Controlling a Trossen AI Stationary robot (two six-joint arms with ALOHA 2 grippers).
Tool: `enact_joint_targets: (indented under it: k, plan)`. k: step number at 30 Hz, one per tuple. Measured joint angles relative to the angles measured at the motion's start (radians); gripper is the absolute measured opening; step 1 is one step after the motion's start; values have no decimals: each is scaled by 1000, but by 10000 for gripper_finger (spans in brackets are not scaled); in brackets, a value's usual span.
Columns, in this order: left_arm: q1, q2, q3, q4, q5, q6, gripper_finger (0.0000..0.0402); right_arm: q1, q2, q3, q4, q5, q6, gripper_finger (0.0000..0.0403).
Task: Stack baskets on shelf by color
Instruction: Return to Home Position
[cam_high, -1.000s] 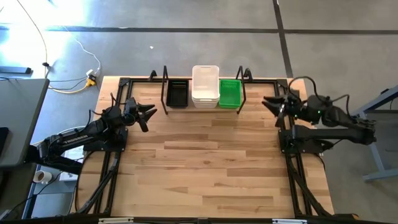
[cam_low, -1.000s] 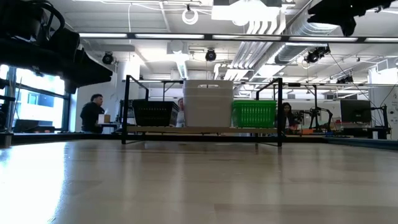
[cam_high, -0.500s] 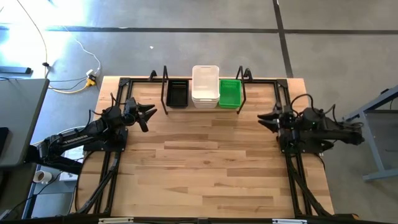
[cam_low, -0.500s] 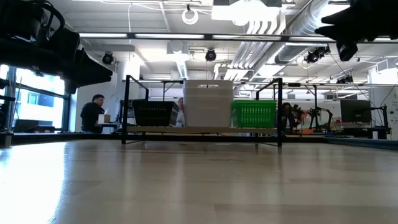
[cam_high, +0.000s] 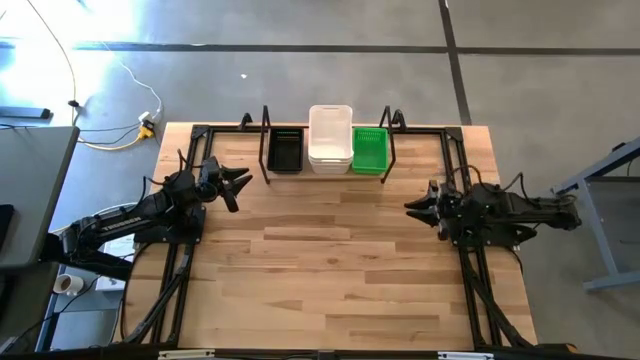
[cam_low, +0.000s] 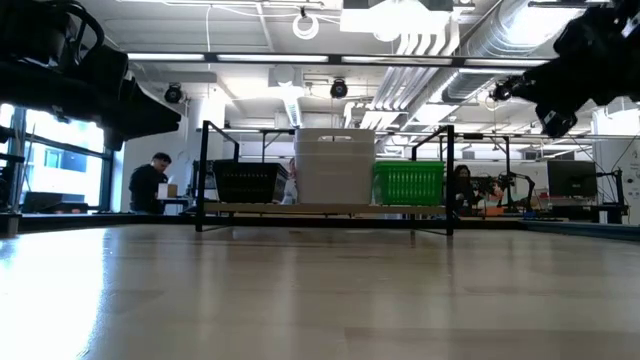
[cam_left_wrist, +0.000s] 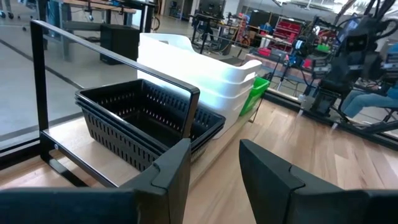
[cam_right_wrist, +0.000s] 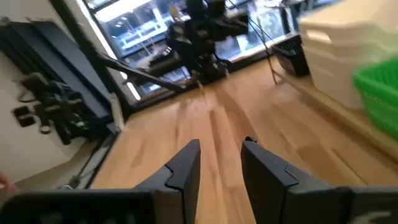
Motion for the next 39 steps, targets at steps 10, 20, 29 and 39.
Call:
enact_joint_targets:
  k: [10,20,29,39]
  plan:
    - [0,0,0,0,0,0,129,0,7,-47,8,2,68,103]
    - [0,0,0,0,0,0,129,0,7,-47,8,2,66,103]
    - [0,0,0,0,0,0,129,0,8,-47,8,2,65,103]
    - [0,0,0,0,0,0,129,0,8,-47,8,2,65,103]
